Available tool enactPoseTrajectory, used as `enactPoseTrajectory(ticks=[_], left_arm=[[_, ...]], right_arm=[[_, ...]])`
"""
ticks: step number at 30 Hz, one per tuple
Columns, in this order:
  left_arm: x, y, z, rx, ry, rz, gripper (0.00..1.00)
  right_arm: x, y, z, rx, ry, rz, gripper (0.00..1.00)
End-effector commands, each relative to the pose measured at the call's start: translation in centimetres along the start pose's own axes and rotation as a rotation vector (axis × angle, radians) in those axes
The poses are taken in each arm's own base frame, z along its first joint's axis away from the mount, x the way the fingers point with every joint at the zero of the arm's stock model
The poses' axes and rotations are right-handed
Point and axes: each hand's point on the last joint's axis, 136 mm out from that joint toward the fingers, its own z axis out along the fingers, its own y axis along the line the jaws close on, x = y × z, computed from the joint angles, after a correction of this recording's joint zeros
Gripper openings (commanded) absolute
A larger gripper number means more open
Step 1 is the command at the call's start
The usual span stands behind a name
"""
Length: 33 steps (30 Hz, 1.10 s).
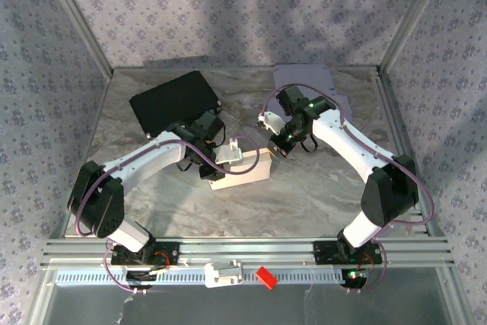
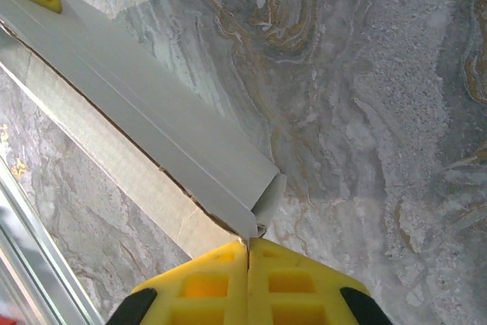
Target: Fold the paper box
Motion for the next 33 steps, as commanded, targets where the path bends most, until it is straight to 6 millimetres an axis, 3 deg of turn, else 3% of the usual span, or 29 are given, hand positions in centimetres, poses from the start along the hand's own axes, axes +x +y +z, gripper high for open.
enactPoseTrajectory(ticks=[1,16,24,25,33], left_arm=[[-0.4,0.9,-0.1,-0.011,0.003,-0.056,0.24],[-0.7,1.7,-0.3,-0.049,-0.005,-0.093,0.24],[-0.8,2.2,-0.3,-0.063,-0.007,-0.117,0.24],[-0.9,2.4,-0.3,-0.066,-0.009,-0.124,0.24],[-0.8,2.6,0.0,-0.063,-0.011,-0.143,0.25]], right_arm=[[-0.3,0.5,-0.2,0.005,-0.005,0.054,0.00],[-0.8,0.0,0.6,0.098,-0.137,0.295,0.00],[-0.9,0.5,0.9,0.123,-0.167,0.325,0.00],[0.2,0.5,1.7,0.131,-0.143,0.335,0.00],[0.9,0.5,2.7,0.207,-0.208,0.297,0.00]])
